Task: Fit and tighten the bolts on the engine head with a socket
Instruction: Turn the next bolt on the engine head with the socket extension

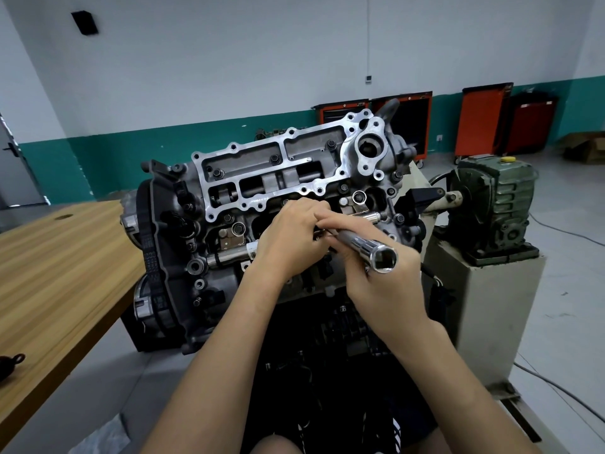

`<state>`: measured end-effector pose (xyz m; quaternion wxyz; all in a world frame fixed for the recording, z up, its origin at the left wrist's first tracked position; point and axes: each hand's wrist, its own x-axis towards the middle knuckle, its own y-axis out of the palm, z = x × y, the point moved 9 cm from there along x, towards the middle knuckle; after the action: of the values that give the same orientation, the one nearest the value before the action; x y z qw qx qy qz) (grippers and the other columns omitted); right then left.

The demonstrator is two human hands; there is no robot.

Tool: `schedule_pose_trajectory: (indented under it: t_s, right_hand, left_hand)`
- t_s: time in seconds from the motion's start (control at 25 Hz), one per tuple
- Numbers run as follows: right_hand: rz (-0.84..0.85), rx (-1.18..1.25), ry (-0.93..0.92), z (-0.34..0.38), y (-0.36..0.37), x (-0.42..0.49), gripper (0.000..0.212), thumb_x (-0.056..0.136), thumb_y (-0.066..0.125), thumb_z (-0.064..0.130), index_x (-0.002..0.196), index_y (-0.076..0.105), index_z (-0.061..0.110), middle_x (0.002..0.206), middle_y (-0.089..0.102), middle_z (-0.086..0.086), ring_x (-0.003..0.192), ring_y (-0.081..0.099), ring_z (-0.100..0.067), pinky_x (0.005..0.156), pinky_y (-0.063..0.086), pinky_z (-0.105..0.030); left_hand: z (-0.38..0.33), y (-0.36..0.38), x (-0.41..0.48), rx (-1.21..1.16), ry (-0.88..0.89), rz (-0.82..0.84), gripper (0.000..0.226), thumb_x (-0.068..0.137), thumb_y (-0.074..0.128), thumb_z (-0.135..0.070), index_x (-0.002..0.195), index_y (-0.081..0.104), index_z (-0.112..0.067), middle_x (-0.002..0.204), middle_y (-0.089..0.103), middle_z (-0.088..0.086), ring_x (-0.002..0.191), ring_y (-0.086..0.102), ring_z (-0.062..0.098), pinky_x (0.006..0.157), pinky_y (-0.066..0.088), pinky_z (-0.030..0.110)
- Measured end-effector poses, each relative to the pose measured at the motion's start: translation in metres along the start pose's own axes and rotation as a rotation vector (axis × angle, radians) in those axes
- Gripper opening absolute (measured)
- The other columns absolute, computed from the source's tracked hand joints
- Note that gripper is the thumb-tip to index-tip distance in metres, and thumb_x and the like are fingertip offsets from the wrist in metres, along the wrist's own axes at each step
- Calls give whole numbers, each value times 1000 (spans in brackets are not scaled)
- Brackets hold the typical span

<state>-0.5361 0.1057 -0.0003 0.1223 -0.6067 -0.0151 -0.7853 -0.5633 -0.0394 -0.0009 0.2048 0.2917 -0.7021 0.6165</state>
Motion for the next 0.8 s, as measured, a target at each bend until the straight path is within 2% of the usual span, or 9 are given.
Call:
schedule_pose_trajectory:
  t_s: [0.08,0.16,0.24,0.32,0.36,0.44,0.56,0.72,0.8]
  right_hand:
    - [-53,-19,20,-6,-9,3,22,77,77,-3,99,71,1,85,73,-6,70,67,-19,66,52,-24]
    - [-100,26,59,-9,-15,4,21,77,79,11,95,72,3,78,72,-5,63,66,-22,58,50,-29]
    - [-93,32,50,-5,-11,3,20,81,75,13,98,71,2,88,73,-5,76,68,-18,67,53,-26]
    - [-20,42,36,-2,1,1,22,86,67,2,107,67,-3,105,71,-8,97,67,-14,87,52,-22]
    - [16,60,40,-3,4,2,23,86,65,-4,109,67,-4,107,70,-9,100,66,-14,90,51,-20]
    - [11,63,48,-8,0,6,22,82,70,-7,103,70,-2,97,73,-7,88,67,-15,81,53,-21]
    - [-49,42,40,-8,-10,5,22,77,77,10,96,72,1,82,72,-8,70,68,-25,64,53,-31]
    - [53,86,2,-2,6,-3,27,84,65,-11,110,66,-5,109,69,-10,102,66,-17,91,52,-28]
    - [51,59,-4,-5,4,0,26,82,68,-12,106,68,-4,104,72,-8,94,68,-16,85,54,-27]
  left_hand:
    - [-3,3,1,51,40,28,9,80,55,-18,88,56,-14,89,55,-5,88,43,14,66,25,17]
    - [-3,4,2,75,50,37,9,79,58,-18,86,54,-13,88,55,-3,88,45,17,68,26,22]
    - [-2,3,1,54,45,21,6,81,56,-18,82,50,-17,86,51,-9,89,43,13,66,25,18]
    - [-2,1,0,29,26,1,7,83,53,-17,87,55,-21,90,46,-15,89,38,6,66,24,15]
    - [-1,1,-1,25,17,0,9,83,52,-17,90,56,-20,92,48,-15,90,36,4,67,25,14]
    - [-2,1,0,28,26,7,7,81,53,-17,88,56,-16,91,53,-9,89,39,7,68,26,15]
    - [-3,6,2,83,51,39,9,81,56,-20,87,54,-14,90,55,-5,89,44,16,69,26,22]
    - [4,5,1,31,-15,36,12,81,52,-19,92,55,-19,94,53,-11,91,41,10,67,28,18]
    - [1,5,1,50,14,36,11,81,52,-18,91,55,-15,92,54,-6,89,41,12,67,25,22]
